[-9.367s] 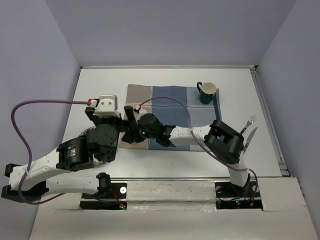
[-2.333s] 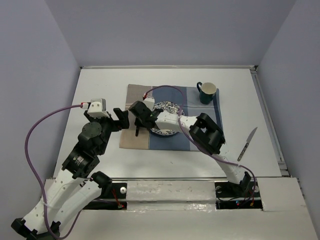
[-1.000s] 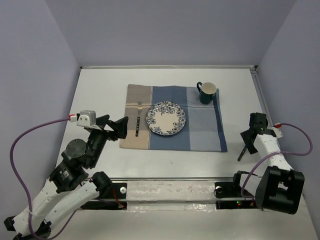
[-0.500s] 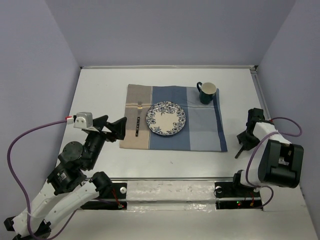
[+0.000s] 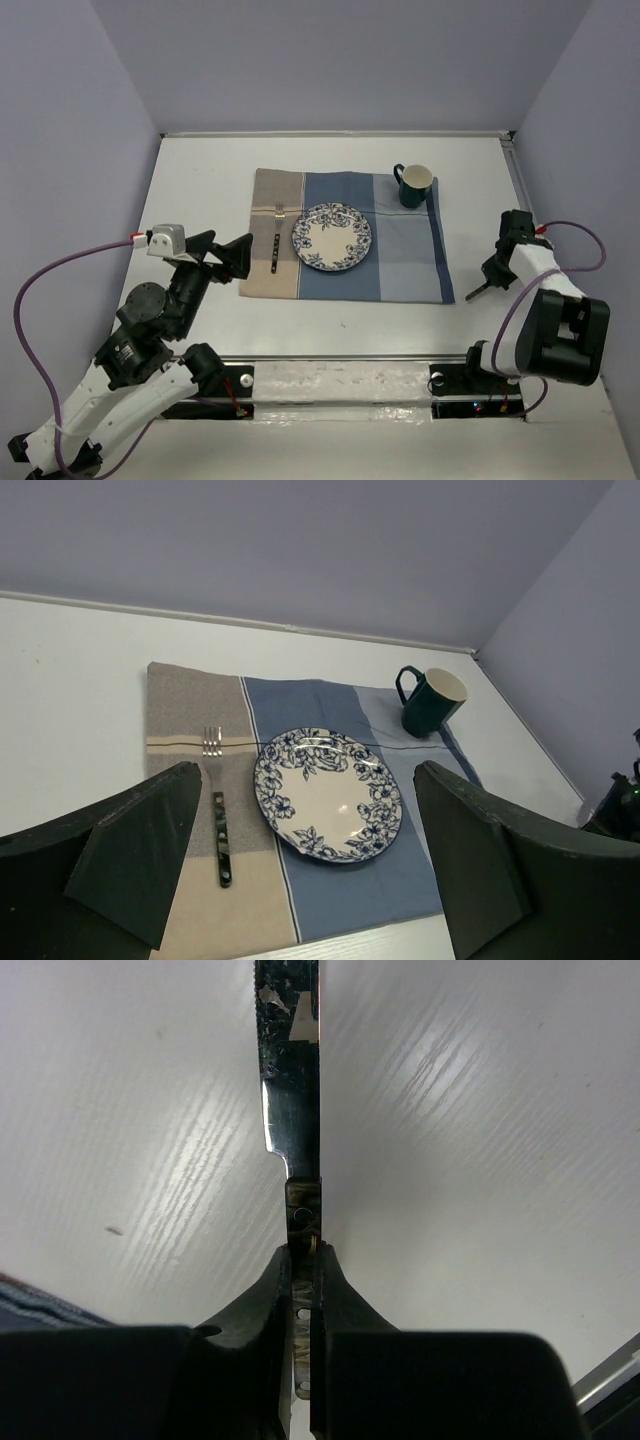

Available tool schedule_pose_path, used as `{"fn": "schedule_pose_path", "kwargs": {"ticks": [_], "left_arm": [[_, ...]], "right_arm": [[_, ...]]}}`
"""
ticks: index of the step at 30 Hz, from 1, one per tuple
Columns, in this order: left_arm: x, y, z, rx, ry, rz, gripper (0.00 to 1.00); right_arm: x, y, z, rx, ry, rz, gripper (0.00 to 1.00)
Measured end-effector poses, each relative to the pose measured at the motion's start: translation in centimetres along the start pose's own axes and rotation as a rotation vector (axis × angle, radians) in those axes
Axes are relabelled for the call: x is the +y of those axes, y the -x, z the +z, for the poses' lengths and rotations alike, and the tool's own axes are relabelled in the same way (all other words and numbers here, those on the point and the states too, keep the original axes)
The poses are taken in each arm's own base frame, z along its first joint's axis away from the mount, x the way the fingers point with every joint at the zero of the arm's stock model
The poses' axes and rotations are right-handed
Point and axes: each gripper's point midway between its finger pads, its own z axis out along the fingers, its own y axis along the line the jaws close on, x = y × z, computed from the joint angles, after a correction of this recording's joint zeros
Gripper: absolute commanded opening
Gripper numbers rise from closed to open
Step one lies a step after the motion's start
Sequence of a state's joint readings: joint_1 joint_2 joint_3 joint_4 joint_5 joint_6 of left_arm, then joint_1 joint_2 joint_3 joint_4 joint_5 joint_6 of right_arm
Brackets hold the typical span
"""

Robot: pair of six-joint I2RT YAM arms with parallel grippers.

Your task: Set the dinner table for one person

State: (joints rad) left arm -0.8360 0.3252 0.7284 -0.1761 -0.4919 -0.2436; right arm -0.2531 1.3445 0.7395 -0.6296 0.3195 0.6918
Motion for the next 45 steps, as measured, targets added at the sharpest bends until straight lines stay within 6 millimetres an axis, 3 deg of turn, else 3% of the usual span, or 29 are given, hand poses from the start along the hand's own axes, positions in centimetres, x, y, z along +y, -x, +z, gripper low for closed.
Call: {"fn": "schedule_pose_path", "kwargs": {"ticks": [4,8,9,10,12,15,16,19,27,35,45], "left_arm": [[0.0,-0.4,0.3,0.013,0.006,0.009,0.99],[0.1,-1.2,1.0,0.042,0.026,0.033,0.99],[0.2,-1.5,1.3,0.05,0.034,0.04,0.99],[0.3,-1.6,1.4,0.055,0.04,0.044,0.99],[0.6,-1.9,1.8,0.065,0.057,0.053,0.99],[1.0,-2.3,2.2,0.073,0.078,0.065,0.99],[1.2,-2.4,2.4,0.074,0.087,0.068,0.99],[1.7,-2.8,2.7,0.084,0.105,0.079,0.99],[2.6,-3.9,3.9,0.122,0.151,0.103,0.99],[3.2,-4.2,4.3,0.132,0.17,0.109,0.99],[3.3,-4.6,4.7,0.149,0.175,0.121,0.99]], "right_arm": [[1.2,1.9,-3.3,-0.119,0.083,-0.051,0.0],[6.9,2.7,-9.8,-0.262,0.298,-0.214,0.0],[9.8,2.0,-12.8,-0.303,0.402,-0.291,0.0],[11.2,1.9,-14.4,-0.323,0.46,-0.317,0.0],[14.1,-1.2,-17.5,-0.331,0.583,-0.447,0.0],[16.0,-5.4,-19.3,-0.31,0.668,-0.591,0.0],[16.5,-7.3,-19.5,-0.289,0.687,-0.654,0.0],[17.6,-10.7,-18.6,-0.232,0.694,-0.76,0.0],[20.2,-13.3,-14.5,-0.195,0.639,-0.854,0.0],[22.2,-13.6,-9.1,-0.123,0.541,-0.897,0.0],[23.7,-12.0,-7.6,-0.101,0.538,-0.854,0.0]]}}
